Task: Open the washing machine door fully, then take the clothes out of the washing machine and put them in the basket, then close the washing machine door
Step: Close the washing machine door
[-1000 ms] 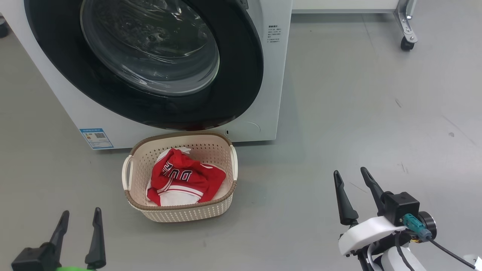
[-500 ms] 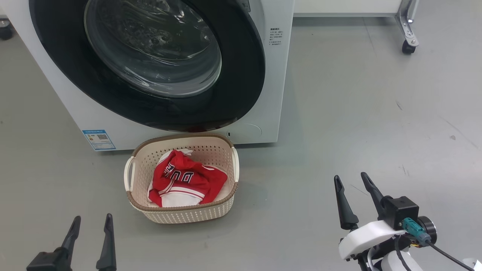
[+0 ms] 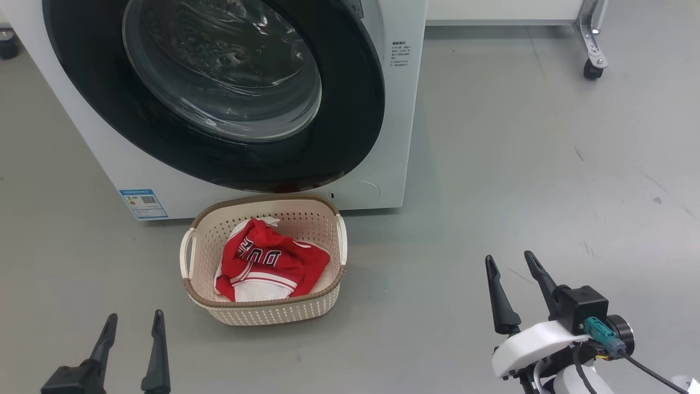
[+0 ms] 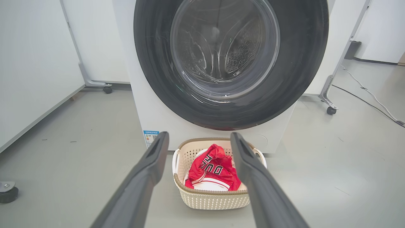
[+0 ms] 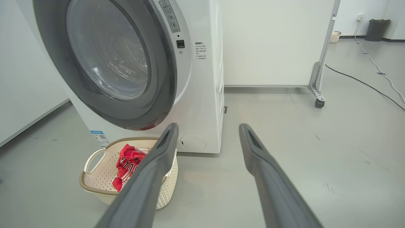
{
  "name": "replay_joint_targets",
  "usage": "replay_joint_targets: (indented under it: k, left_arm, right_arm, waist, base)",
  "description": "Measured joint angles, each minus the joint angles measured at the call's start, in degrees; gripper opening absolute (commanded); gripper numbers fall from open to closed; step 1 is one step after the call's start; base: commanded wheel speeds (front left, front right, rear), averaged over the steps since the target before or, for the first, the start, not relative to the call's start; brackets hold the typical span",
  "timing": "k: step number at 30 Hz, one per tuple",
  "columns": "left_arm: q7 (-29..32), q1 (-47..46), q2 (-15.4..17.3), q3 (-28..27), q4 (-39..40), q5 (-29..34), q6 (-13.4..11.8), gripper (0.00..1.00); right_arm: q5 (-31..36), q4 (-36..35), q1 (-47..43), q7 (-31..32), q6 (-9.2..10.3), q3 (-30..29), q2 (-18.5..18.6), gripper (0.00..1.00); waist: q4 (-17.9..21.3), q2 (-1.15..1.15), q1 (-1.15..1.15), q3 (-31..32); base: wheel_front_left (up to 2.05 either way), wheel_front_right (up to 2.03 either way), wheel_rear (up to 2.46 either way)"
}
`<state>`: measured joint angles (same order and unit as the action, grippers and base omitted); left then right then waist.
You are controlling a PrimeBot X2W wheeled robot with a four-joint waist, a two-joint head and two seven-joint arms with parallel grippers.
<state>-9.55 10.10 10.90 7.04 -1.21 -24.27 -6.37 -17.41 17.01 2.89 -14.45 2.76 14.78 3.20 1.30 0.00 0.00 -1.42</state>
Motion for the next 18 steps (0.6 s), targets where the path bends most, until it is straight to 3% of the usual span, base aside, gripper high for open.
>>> replay_joint_targets:
  k: [2, 3, 4, 5, 18]
  left_arm:
    - [0.03, 0.0, -0.33, -0.07, 0.1, 0.15, -0.16, 1.0]
    - [0.19, 0.0, -0.44, -0.07, 0.12, 0.16, -0.16, 1.0]
    - [0.24, 0.0, -0.55, -0.1, 0.14, 0.16, -0.16, 1.0]
    - [0.24, 0.0, -0.58, -0.12, 0.16, 0.18, -0.16, 1.0]
    - [0.69, -0.01, -1.32, -0.71, 1.27, 0.91, -0.4, 1.0]
  right_arm:
    - [0.0, 0.02, -0.03, 0.0, 0.01, -0.01, 0.0, 1.0]
    - [0.0, 0.04, -0.05, 0.0, 0.01, -0.03, 0.0, 0.64]
    - [0.0, 0.04, -0.07, 0.0, 0.01, -0.07, 0.0, 0.04]
    - [-0.01, 0.04, -0.08, 0.0, 0.01, -0.09, 0.0, 0.0]
    - [-0.02, 0.63, -0.12, 0.0, -0.02, -0.07, 0.04, 0.0]
  waist:
    - [0.02, 0.0, 0.0, -0.06]
    - [0.03, 0.0, 0.0, -0.09]
    - [0.04, 0.0, 0.0, -0.13]
    - [0.05, 0.0, 0.0, -0.16]
    - [-0.18, 0.0, 0.0, -0.78]
  base:
    - [0.0, 0.0, 0.0]
    - [0.0, 0.0, 0.0]
    - [0.0, 0.0, 0.0]
    - [0.0, 0.0, 0.0]
    - [0.0, 0.0, 0.0]
